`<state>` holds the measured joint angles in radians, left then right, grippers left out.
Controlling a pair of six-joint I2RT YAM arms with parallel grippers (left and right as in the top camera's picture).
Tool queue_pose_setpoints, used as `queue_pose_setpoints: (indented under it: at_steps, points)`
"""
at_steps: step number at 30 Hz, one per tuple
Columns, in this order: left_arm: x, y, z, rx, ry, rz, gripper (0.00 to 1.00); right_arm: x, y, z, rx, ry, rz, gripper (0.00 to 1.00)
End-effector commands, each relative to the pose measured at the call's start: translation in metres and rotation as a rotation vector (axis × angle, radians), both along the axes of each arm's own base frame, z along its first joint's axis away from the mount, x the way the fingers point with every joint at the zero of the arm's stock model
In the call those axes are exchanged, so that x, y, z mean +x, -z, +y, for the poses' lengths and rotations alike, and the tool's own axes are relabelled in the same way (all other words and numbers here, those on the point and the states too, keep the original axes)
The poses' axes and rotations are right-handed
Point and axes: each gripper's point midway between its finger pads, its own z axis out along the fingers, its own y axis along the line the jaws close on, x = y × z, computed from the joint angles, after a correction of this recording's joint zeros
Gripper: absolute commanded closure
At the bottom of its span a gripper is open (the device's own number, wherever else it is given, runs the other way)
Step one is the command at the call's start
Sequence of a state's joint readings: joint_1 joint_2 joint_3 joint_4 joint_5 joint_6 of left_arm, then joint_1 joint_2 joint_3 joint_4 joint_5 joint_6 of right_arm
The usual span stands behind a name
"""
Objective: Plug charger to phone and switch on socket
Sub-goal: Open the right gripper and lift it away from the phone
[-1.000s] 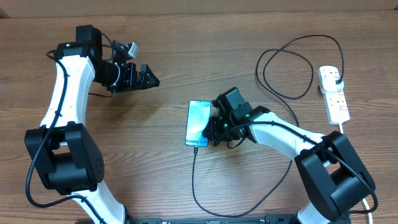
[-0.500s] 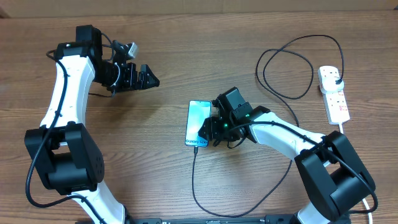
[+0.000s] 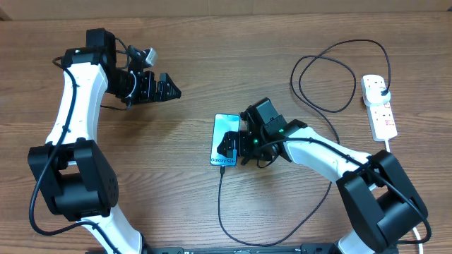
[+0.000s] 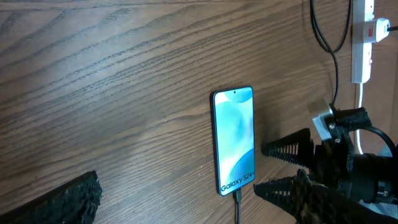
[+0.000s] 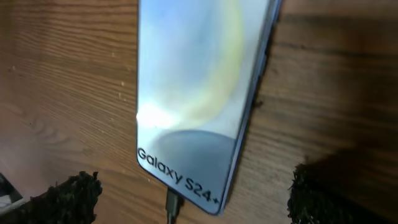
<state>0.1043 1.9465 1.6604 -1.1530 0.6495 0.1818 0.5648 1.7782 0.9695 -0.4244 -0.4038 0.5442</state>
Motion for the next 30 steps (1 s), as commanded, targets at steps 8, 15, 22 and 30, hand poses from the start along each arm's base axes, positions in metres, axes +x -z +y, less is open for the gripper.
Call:
queue_pose_setpoints:
  at_steps: [8,15,22,30]
  points:
    - [0.0,-0.008,-0.003,0.005,0.004,-0.02,0.01,0.008,-0.06,-0.024,0.012,0.091,-0.018,0.0]
    - [0.0,-0.008,-0.003,0.005,0.004,-0.02,0.0,0.009,-0.055,-0.075,-0.147,0.21,0.005,0.0]
    - [0.0,-0.008,-0.003,0.005,0.004,-0.02,0.0,0.014,-0.051,-0.09,-0.217,0.243,-0.019,0.0]
    - [0.0,-0.008,-0.003,0.005,0.004,-0.02,0.0,0.014,-0.051,-0.09,-0.217,0.243,-0.019,0.0]
